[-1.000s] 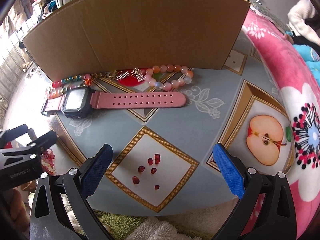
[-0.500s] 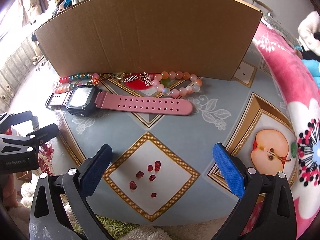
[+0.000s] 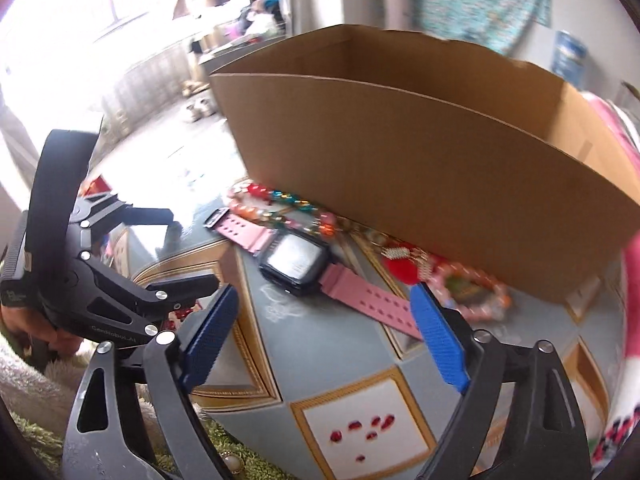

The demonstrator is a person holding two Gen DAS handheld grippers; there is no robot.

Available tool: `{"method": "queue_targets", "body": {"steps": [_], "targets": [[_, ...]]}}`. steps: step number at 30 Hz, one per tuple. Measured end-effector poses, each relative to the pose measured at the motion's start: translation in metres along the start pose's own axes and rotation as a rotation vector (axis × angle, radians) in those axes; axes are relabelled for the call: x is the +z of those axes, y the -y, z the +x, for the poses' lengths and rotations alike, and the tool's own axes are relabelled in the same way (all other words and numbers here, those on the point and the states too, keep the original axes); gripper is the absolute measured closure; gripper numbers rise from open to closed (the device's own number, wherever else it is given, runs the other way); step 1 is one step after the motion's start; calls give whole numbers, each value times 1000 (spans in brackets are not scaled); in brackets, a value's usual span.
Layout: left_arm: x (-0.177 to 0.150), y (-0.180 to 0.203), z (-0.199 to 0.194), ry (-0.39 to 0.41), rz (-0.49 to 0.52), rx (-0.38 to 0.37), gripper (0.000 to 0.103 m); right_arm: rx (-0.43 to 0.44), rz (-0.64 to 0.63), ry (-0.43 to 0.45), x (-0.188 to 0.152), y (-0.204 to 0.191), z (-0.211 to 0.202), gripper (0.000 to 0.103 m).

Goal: Organize jewelry
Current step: 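Move the right tool toward the pink-strapped watch and close on its strap, then grasp the watch strap end with the left tool while the right tool holds the other strap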

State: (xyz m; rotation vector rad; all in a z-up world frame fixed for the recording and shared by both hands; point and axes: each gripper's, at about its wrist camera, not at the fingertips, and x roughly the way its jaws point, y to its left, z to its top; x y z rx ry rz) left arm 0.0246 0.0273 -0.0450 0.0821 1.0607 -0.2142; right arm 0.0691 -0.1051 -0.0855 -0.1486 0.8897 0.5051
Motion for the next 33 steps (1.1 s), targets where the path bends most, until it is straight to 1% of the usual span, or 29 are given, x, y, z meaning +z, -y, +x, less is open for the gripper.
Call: {"method": "queue_targets", "body": {"steps": [1,2,3,4,6,7,9,10,12,14,19,20,23,25,29,31,33], "targets": [[0,-2,-1,10,-7,-5,8,22,-31,-6,4,-4,3,29],[-1,-5,-3,22,-17,-9,15,38,-60,-14,5,-5,5,31],[-1,-9,-5,40,-38,-13,17,43,-110,-27,8,-10,11,34],[-1,-13,-7,56,-57,-23,19,45,-132,-33,11,-13,14,36],[0,-22,-10,81,-90,-51,28,51,-187,-59,18,-17,24,42],[0,-25,-9,87,-100,-62,30,55,-204,-70,17,-14,24,43],[0,-28,-9,94,-107,-78,38,50,-251,-94,19,-17,33,45],[0,-29,-8,96,-106,-87,39,39,-273,-103,22,-17,35,46],[0,-29,-8,106,-92,-97,44,34,-321,-126,23,-20,42,51],[0,-28,-9,117,-78,-107,47,37,-338,-138,24,-22,47,53],[-3,-19,-21,167,-5,-102,47,66,-327,-181,29,-26,47,60],[-4,-15,-23,171,14,-102,47,65,-325,-188,29,-28,49,63],[-7,-8,-27,172,55,-108,47,97,-302,-214,25,-29,42,64],[-10,0,-30,172,94,-107,47,132,-276,-231,22,-27,40,65],[-15,16,-33,179,202,-81,47,218,-206,-277,16,-19,29,65],[-18,25,-31,163,261,-70,46,267,-166,-302,17,-12,29,65],[-22,33,-24,126,313,-16,46,317,-126,-324,19,-3,26,65]]}}
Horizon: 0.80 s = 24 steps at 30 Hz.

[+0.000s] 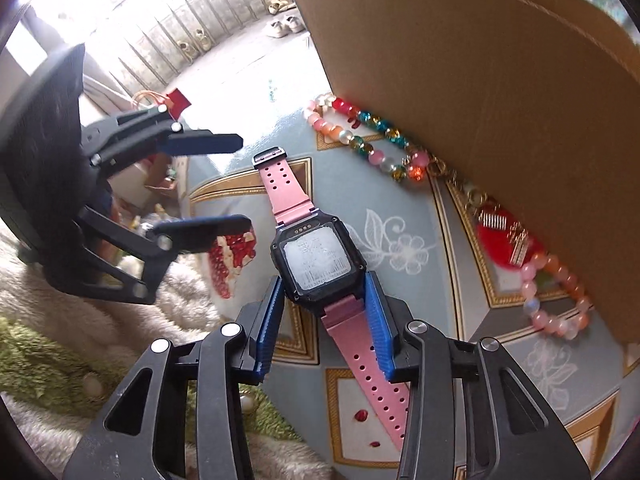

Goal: Organize jewelry
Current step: 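Grasp the watch strap end with the left tool while the right tool holds the other strap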

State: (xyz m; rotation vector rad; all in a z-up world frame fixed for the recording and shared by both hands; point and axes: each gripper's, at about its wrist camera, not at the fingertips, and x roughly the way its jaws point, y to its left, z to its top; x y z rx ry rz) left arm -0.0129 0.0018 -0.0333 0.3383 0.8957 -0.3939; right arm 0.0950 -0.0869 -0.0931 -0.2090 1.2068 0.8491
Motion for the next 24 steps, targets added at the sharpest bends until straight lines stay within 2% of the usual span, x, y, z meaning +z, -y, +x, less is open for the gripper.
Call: {"method": "queue_targets", "body": {"steps": [4,8,14,18,21,22,24], "targets": [[-2,8,5,-8,44,15,46,131,87,-15,6,21,-3,65],[1,17,11,4,94,96,46,216,133,-24,-2,37,-11,65],[3,28,13,63,213,155,46,226,130,-42,-11,43,-25,65],[9,36,23,56,271,153,46,241,134,-40,-13,44,-23,65],[12,36,23,65,263,127,47,242,119,-29,-15,45,-25,65],[13,35,24,66,255,118,49,245,118,-25,-16,46,-25,65],[14,34,25,60,245,95,66,258,129,-18,-18,49,-28,65]]}}
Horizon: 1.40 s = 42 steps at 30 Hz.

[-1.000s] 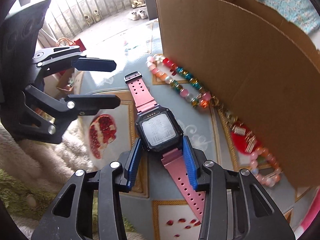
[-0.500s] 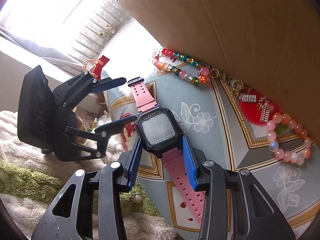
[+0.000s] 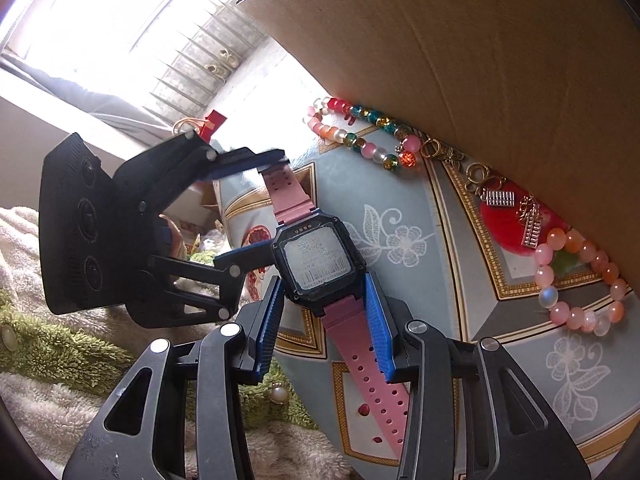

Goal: Organize jewelry
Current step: 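Grasp the watch strap end with the left tool while the right tool holds the other strap, then lift the watch with both tools and carry it over the cardboard box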

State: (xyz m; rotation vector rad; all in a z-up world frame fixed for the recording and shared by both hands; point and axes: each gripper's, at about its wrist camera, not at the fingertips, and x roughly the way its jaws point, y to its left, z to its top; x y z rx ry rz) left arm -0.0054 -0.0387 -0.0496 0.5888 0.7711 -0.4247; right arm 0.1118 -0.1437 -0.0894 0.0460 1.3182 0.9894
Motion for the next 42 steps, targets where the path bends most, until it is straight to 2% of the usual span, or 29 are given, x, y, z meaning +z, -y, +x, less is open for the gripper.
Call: {"method": "queue_targets", "body": {"steps": [6,10,18,23,25,27,30,35,38,42], "targets": [[3,-7,-3,19,-53,-41,85,1,1,23,-6,3,-4,65],[3,-19,-2,2,-143,-107,87,-32,-7,36,-9,-4,-5,65],[4,-35,1,-33,-284,-185,90,-243,-135,32,-28,-42,-1,65],[0,-45,3,-51,-348,-205,90,-355,-163,37,-44,-56,2,66],[0,-47,5,-50,-354,-203,90,-415,-171,44,-50,-60,3,74],[-1,-45,5,-51,-353,-199,90,-460,-157,56,-54,-61,3,87],[-1,-45,5,-52,-354,-194,90,-526,-120,80,-60,-58,0,97],[-1,-42,2,-39,-346,-162,90,-623,-81,144,-68,-57,-2,101],[1,-38,-4,-9,-324,-141,98,-681,-72,189,-76,-64,-1,102],[8,-37,-29,65,-308,-104,99,-736,-80,267,-86,-84,-14,102]]}}
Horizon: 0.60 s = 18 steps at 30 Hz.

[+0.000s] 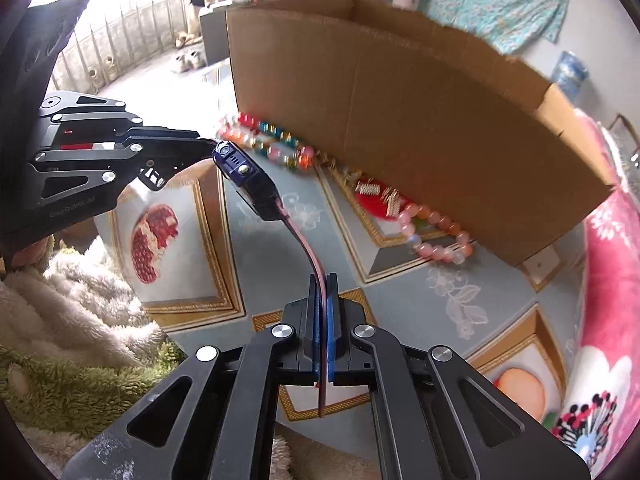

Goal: Organize jewelry
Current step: 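Lift the watch with both tools and carry it over the cardboard box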

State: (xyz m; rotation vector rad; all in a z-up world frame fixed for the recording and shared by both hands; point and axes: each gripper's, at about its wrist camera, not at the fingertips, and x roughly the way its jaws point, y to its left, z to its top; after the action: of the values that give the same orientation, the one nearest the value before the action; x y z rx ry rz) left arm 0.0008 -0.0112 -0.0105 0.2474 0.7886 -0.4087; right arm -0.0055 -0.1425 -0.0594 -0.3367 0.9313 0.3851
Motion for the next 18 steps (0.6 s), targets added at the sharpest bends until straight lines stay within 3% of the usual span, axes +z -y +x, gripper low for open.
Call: {"method": "queue_targets", "body": {"steps": [6,10,13,15,18], "targets": [[28,1,-54,172,31,51,100,-119,-35,177,13,-5,-63,102],[63,-5,-92,349,83,113,100,-204,-94,342,42,4,-105,102],[97,-14,-103,459,101,141,100,-221,-125,414,71,18,-115,102],[119,-22,-96,478,105,161,100,-204,-124,420,100,46,-108,102],[151,-47,-64,388,50,102,100,-157,-100,364,134,78,-92,102]]}}
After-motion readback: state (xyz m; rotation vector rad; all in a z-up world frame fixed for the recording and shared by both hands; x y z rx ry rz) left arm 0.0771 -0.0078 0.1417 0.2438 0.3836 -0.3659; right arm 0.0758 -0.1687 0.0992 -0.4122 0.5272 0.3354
